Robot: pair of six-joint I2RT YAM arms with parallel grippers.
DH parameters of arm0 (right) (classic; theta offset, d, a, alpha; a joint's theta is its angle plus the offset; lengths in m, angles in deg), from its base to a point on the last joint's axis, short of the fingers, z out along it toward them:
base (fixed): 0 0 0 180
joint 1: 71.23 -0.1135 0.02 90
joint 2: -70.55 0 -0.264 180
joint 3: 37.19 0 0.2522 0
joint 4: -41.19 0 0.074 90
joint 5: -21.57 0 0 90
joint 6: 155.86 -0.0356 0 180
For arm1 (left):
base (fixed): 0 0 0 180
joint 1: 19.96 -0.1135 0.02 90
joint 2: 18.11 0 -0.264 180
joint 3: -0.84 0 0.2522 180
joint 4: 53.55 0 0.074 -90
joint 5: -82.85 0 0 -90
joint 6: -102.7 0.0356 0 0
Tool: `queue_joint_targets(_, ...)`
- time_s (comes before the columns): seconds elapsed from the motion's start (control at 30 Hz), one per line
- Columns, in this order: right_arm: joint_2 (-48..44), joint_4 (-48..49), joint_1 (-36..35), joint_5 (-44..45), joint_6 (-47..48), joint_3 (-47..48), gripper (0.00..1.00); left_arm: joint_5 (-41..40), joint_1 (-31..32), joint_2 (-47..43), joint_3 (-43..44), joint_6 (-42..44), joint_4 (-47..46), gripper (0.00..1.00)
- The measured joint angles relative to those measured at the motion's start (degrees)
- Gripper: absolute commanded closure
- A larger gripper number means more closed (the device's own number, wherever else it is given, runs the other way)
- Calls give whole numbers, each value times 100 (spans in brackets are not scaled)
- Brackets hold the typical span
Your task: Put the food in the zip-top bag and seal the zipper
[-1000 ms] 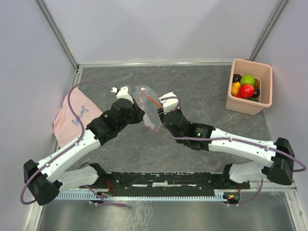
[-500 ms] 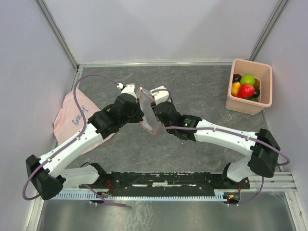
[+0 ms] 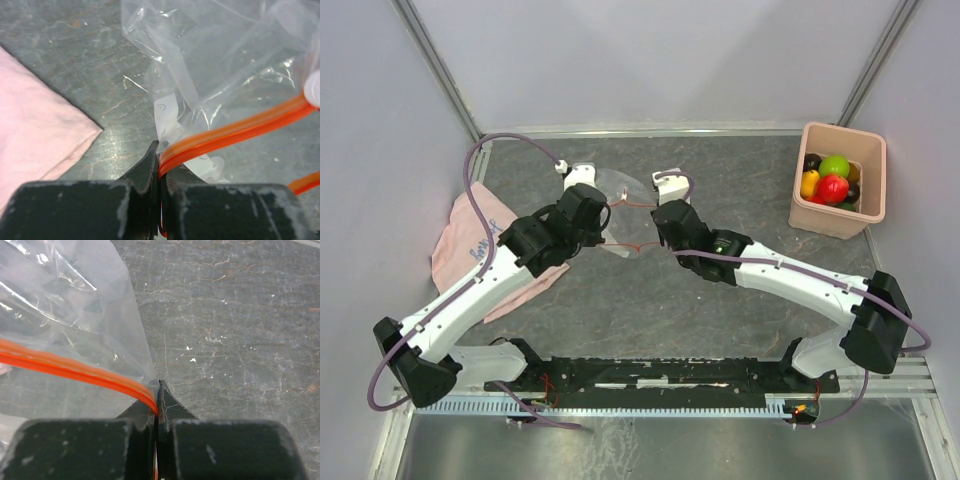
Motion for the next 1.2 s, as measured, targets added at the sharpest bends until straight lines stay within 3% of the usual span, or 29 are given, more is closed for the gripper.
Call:
queue_joint_targets(0.1, -92, -140, 9, -142, -234, 0, 92, -310, 17, 87, 175, 7, 155, 97)
queue_joint_targets(0.3, -120, -223, 17, -675, -496, -35, 56, -365, 20, 341, 446, 245, 223, 97)
queue_joint_targets(0.4, -122, -236, 20, -896, -490, -63, 46, -157, 20, 468, 525, 409, 221, 97)
queue_joint_targets(0.53, -129, -229, 28, -984, -387, -63, 41, 114, 20, 586, 544, 562, 225, 97)
queue_joint_targets(0.97, -127, 170, 173, -1047, -168, 94, 33, 531, 70, 881, 544, 756, 234, 97)
queue_joint_targets(1.07, -68, 348, 229, -1113, -175, 98, 42, 595, 107, 949, 544, 756, 227, 97)
queue_joint_targets(1.2, 66, 446, 306, -1191, -210, 98, 69, 695, 136, 951, 544, 756, 219, 93)
